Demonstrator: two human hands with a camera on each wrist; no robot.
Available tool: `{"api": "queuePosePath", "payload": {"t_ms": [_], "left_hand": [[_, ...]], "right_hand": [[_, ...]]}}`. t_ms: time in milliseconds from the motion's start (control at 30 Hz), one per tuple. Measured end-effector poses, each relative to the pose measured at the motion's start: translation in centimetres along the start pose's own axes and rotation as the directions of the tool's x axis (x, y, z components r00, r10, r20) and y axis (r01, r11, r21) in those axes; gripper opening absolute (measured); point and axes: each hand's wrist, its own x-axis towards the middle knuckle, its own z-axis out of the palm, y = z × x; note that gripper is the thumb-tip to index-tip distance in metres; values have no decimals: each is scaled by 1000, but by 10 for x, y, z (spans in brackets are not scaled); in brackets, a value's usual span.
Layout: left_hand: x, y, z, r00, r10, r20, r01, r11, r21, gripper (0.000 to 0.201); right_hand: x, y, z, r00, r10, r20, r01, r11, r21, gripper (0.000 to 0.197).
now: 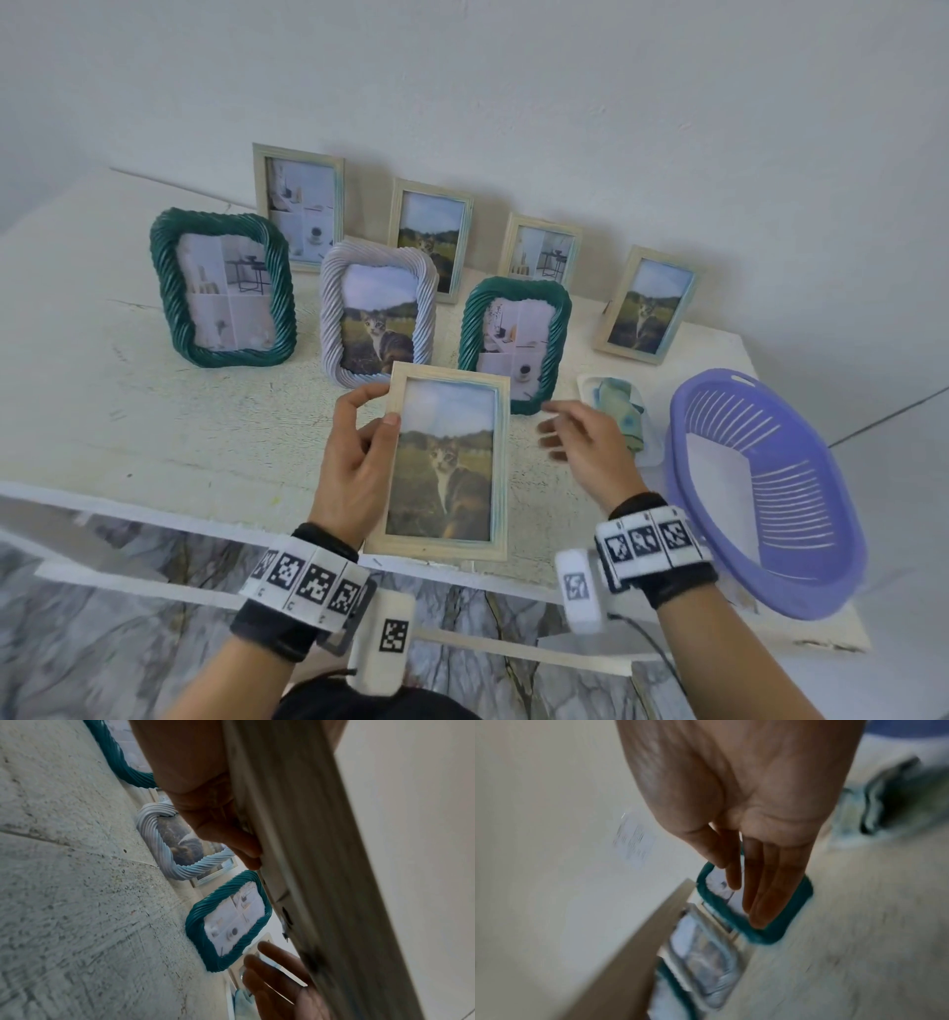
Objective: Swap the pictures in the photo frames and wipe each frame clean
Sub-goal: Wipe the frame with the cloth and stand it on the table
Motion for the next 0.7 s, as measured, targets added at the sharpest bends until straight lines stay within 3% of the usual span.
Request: {"api": "queuePosePath", "payload": {"t_ms": [67, 100, 167, 267, 333, 400, 433, 567, 700], "left_hand": [[1, 0, 2, 999, -36, 16, 36, 999, -5, 22], [1, 0, 4, 998, -55, 19, 55, 998, -2, 20], [-1, 2, 8, 997, -83, 12, 82, 997, 8, 17], [-3, 6, 14, 985, -155, 77, 155, 988, 10, 27], [-4, 8, 17, 950, -253, 185, 244, 967, 68, 67], [-6, 11, 23, 904, -328, 273, 308, 945, 114, 101], [-8, 14, 27, 886, -344, 309, 324, 939, 116, 109], [-10, 15, 36, 828, -394, 399, 415, 909, 39, 109], [-13, 19, 38, 797, -438, 416, 509, 858, -70, 94]], "right_hand": [[-25, -10, 12, 973, 118, 198, -192, 890, 413, 27], [-34, -12, 18, 955, 133, 264, -258, 811, 526, 29], [-48, -15, 28, 939, 129, 319, -317, 683, 657, 29], [-56, -16, 31, 952, 115, 285, -300, 546, 782, 31], [-61, -19, 31, 968, 58, 243, -232, 576, 784, 32], [-67, -23, 32, 979, -39, 202, -118, 697, 707, 32], [-70, -26, 34, 979, -93, 183, -51, 754, 655, 32], [-77, -30, 45, 956, -271, 114, 198, 879, 433, 36], [-77, -25, 55, 947, -314, 64, 286, 918, 275, 44]]}}
